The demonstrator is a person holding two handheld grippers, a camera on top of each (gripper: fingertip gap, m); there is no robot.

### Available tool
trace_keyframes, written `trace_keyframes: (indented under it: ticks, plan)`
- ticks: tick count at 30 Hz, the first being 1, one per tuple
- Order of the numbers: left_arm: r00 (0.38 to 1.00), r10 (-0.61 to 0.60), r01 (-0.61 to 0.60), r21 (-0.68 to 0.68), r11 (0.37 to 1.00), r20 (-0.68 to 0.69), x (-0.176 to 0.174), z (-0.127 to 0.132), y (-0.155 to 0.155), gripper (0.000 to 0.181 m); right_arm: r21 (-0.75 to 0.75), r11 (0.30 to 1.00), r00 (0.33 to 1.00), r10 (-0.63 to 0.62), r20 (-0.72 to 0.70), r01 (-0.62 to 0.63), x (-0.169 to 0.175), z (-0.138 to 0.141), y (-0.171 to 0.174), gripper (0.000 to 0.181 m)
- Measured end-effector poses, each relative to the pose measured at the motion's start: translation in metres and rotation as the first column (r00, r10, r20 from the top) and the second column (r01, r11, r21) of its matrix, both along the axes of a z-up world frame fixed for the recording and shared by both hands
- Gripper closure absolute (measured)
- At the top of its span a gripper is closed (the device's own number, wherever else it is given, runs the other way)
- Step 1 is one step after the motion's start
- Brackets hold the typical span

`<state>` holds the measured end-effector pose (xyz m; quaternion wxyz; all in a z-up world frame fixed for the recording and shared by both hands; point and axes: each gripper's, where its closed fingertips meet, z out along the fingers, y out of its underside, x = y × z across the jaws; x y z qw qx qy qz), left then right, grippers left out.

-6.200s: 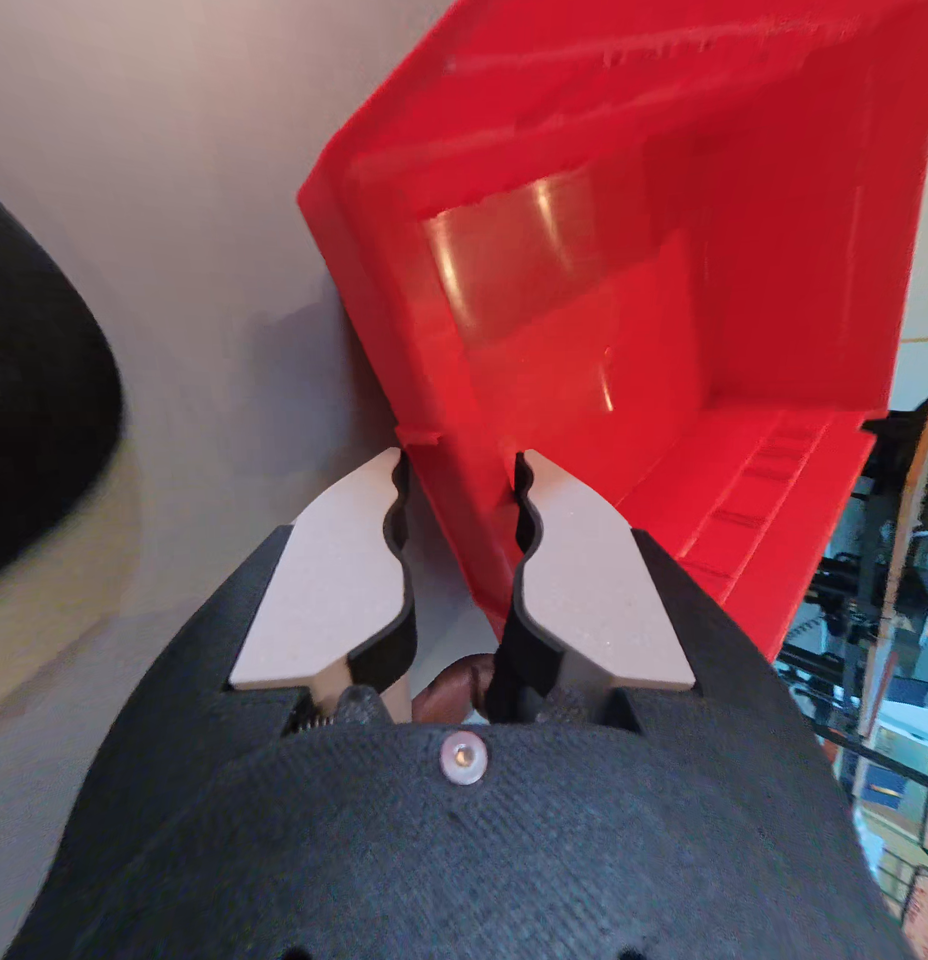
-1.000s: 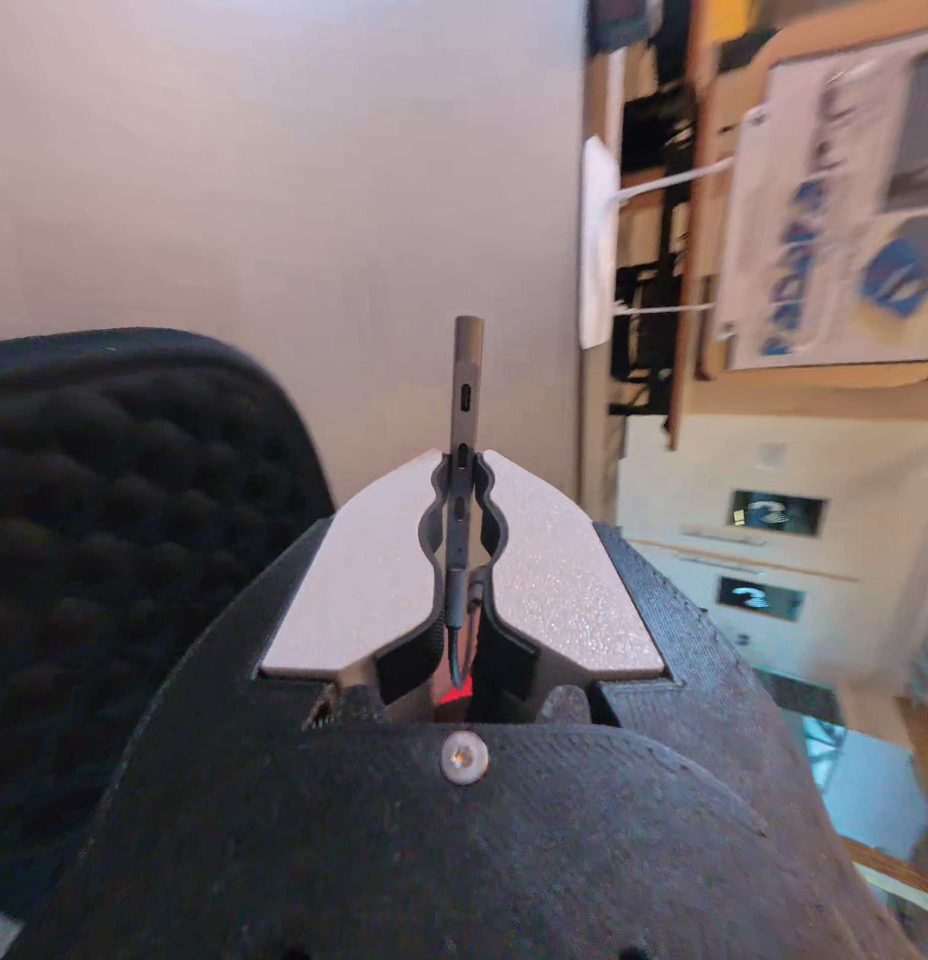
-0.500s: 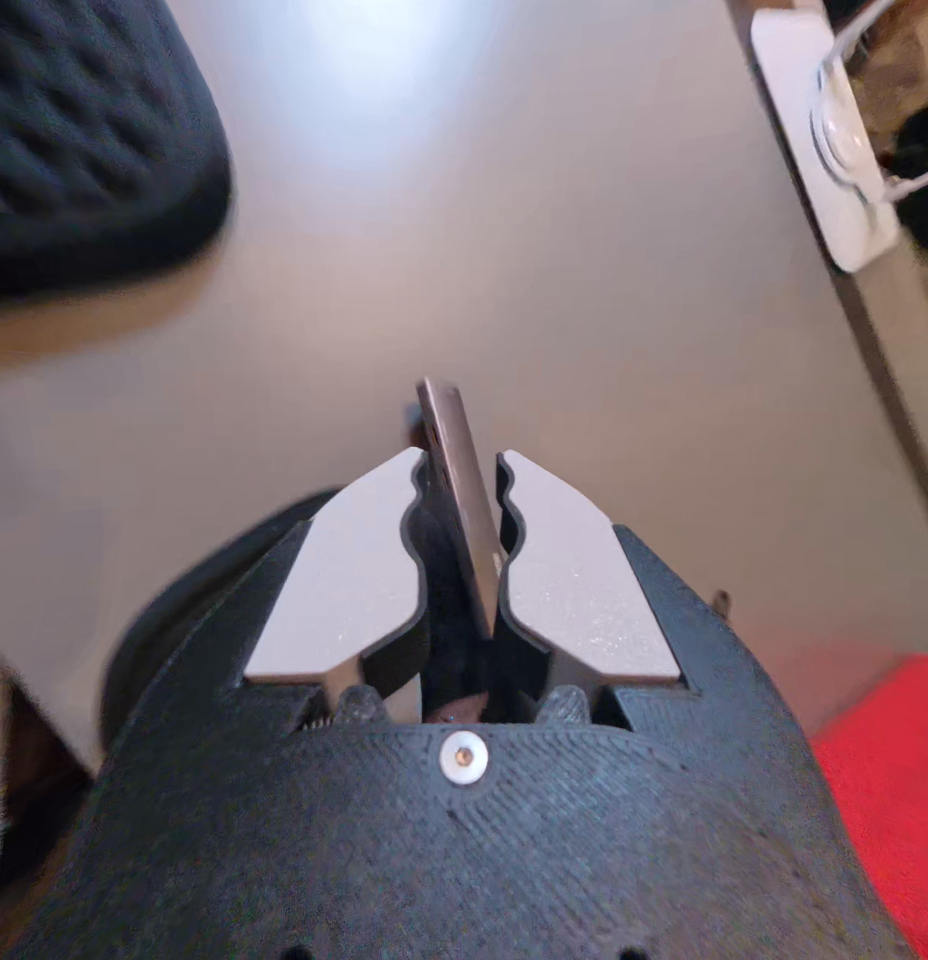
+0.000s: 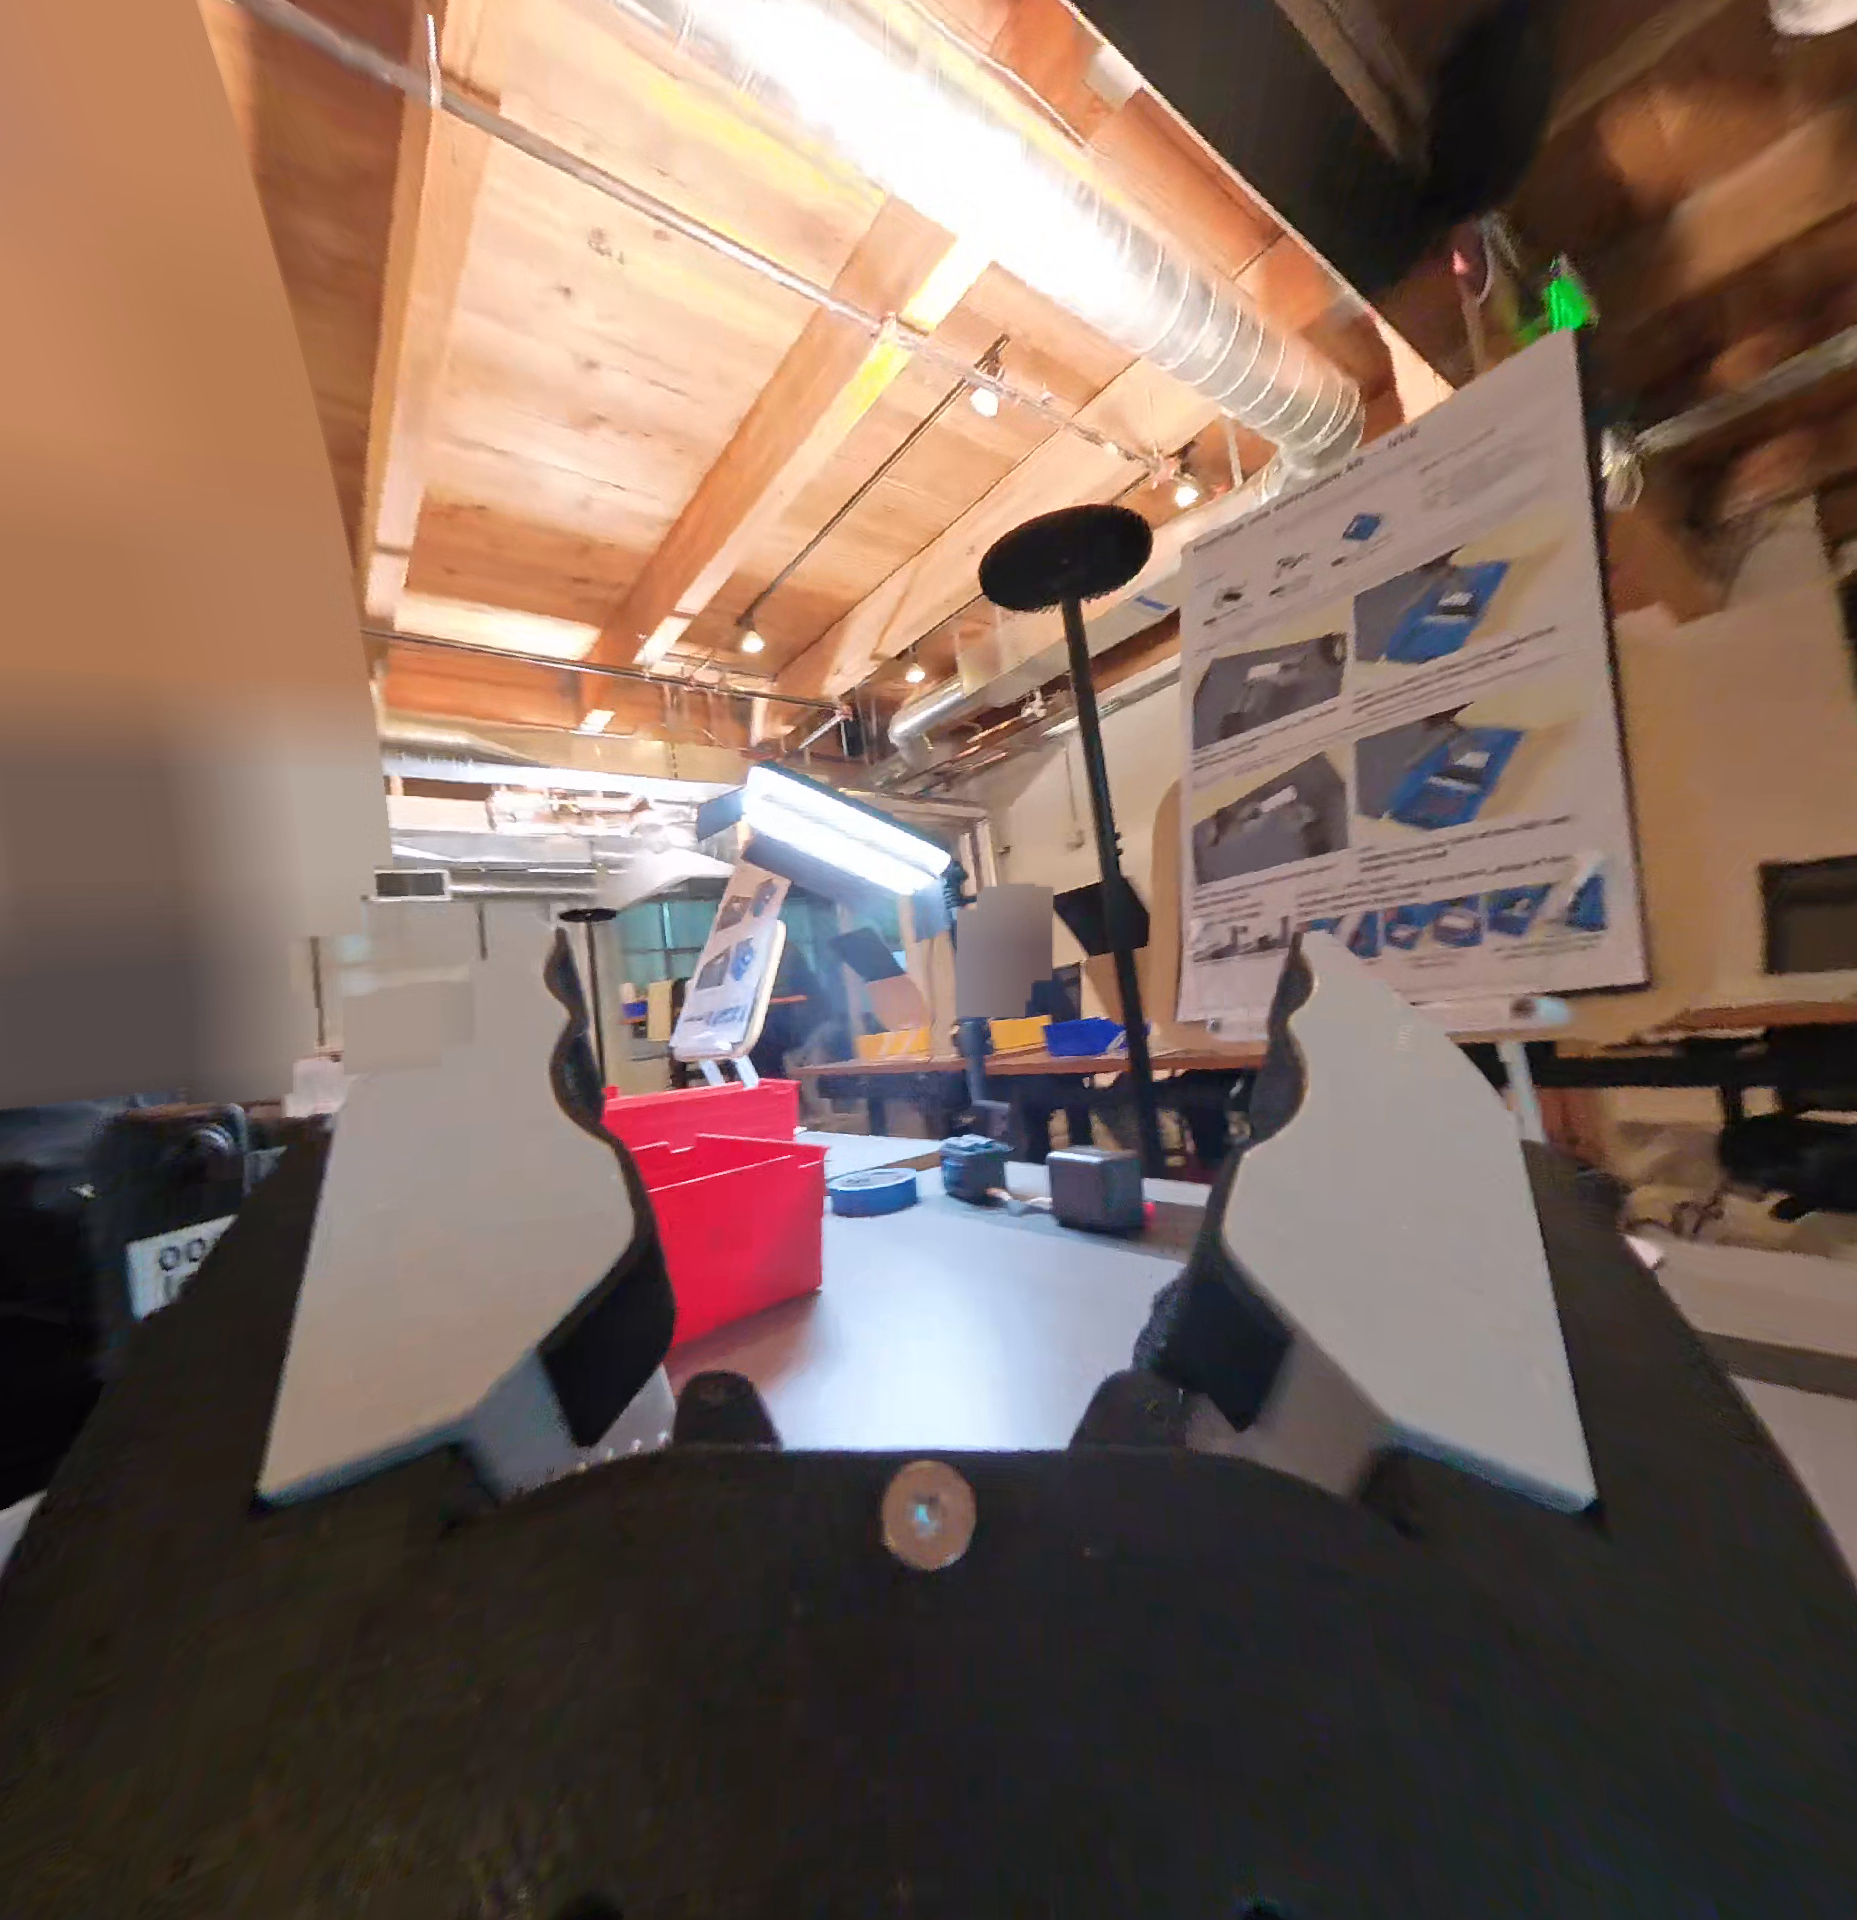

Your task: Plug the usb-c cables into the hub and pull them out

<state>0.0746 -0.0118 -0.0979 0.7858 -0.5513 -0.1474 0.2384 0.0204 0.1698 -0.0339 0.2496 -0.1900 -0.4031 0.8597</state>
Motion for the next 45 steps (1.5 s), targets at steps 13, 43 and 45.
trace_keyframes:
  ticks: [13, 43, 45]
  plan:
    - [0.945, 0.142, -0.151, -0.007, 0.989, -0.295, 0.042, 0.078, -0.044, 0.096, -0.172, 0.976, 0.988, -0.144, -0.055, 0.132, 0.001, 0.008, 0.038, 0.062]
    - [0.798, 0.547, -0.505, -0.214, 0.836, 0.253, -0.026, 0.047, -0.255, 0.177, -0.124, 0.978, 0.985, -0.171, -0.007, 0.169, -0.008, -0.002, 0.029, 0.078]
    - [0.799, 0.568, -0.533, -0.205, 0.821, 0.198, -0.032, 0.070, -0.259, 0.177, -0.124, 0.977, 0.985, -0.175, -0.003, 0.173, -0.008, -0.002, 0.030, 0.079]
